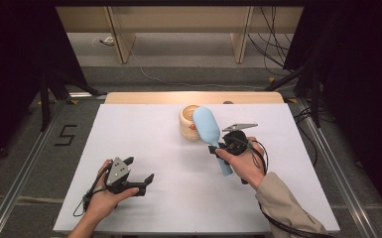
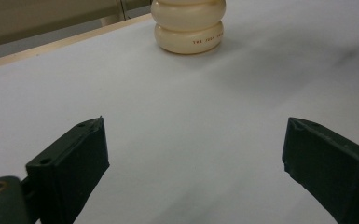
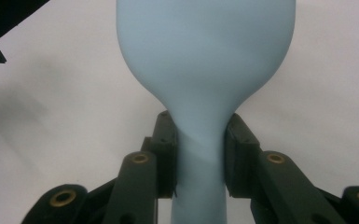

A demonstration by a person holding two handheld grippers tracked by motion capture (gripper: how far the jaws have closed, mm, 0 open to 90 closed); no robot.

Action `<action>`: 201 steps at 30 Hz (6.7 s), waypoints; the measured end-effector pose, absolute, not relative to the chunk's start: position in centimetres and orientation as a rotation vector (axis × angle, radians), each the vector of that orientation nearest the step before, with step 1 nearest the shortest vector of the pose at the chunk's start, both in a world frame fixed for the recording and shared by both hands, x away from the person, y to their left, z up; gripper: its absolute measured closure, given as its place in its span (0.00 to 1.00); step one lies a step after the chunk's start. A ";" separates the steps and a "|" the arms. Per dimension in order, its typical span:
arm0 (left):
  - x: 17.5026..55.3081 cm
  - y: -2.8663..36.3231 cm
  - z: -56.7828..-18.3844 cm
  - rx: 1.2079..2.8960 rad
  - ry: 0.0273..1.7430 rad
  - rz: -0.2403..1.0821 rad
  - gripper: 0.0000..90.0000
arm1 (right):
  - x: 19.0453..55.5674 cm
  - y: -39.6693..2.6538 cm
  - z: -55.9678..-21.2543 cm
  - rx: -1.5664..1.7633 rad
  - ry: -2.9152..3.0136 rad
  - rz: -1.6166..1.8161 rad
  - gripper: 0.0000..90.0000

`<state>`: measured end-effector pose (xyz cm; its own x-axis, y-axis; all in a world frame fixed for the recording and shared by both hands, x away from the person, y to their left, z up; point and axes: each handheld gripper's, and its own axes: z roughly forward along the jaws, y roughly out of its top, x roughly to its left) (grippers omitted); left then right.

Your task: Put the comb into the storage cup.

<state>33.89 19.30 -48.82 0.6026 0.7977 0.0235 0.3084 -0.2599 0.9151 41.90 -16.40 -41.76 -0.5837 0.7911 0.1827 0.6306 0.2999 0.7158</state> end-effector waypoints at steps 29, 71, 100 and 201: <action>33.9 19.1 -48.8 1.826 0.895 0.607 0.08 | 41.7 -16.3 -41.6 1.275 2.260 1.281 0.78; 33.9 18.4 -48.8 1.802 0.900 0.562 0.10 | 40.9 -14.7 -42.4 1.189 2.207 1.396 0.78; 33.9 16.4 -48.3 1.765 0.872 0.488 0.12 | 40.4 -13.5 -42.6 1.149 2.191 1.450 0.78; 35.6 6.1 -48.1 1.722 0.781 0.206 0.29 | 39.0 -10.9 -42.9 1.078 2.177 1.515 0.78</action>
<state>35.62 6.13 -48.09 0.7613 0.5947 -0.2585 0.3902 -0.1018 0.9151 38.99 -10.89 -42.94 -0.6832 0.7072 0.1818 0.4162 0.1725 0.8928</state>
